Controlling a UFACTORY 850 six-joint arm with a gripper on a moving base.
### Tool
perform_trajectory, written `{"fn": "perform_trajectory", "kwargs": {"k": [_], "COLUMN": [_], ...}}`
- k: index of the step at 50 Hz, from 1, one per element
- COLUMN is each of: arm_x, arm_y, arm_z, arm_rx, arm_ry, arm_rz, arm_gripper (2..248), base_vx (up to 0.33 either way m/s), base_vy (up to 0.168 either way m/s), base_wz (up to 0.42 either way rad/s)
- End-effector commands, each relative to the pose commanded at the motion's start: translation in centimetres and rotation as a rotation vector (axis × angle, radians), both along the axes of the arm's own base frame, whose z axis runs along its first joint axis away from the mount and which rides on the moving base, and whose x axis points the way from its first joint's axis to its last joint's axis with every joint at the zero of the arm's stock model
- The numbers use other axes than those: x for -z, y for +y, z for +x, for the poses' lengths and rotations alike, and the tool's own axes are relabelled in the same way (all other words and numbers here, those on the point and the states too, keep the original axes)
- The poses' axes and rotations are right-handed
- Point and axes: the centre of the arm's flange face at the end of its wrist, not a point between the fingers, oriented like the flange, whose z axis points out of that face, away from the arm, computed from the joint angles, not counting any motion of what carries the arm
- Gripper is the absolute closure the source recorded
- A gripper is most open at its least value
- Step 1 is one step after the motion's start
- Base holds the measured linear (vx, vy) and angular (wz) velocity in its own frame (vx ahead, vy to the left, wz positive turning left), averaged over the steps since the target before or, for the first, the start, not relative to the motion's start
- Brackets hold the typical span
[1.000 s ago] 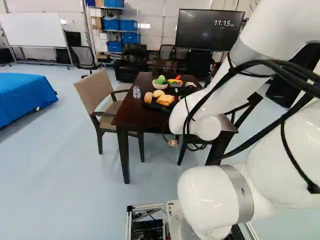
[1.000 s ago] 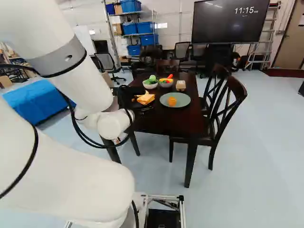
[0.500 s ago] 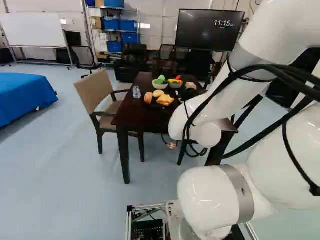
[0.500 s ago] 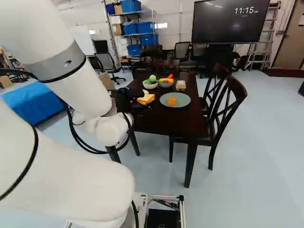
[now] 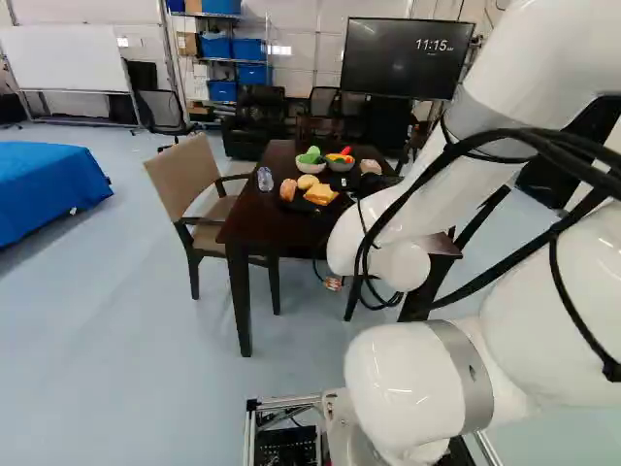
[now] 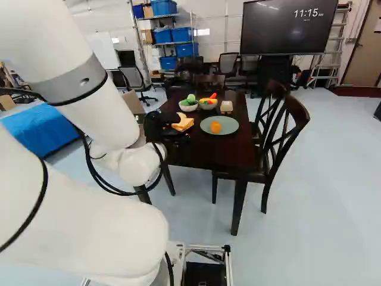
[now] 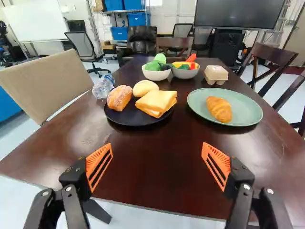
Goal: Move the croissant to the empty plate
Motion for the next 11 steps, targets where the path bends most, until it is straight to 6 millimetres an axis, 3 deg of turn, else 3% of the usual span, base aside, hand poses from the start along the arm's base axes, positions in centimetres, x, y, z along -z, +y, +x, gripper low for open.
{"fn": "perform_trajectory", "kwargs": {"k": [11], "arm_x": [0.00], "arm_y": [0.00], "arm_z": [0.00], "arm_rx": [0.000], "arm_ry": [0.000], "arm_rz": [0.000], "arm_gripper": [3], "base_vx": [0.000], "base_vy": [0.000], "base_wz": [0.000]}}
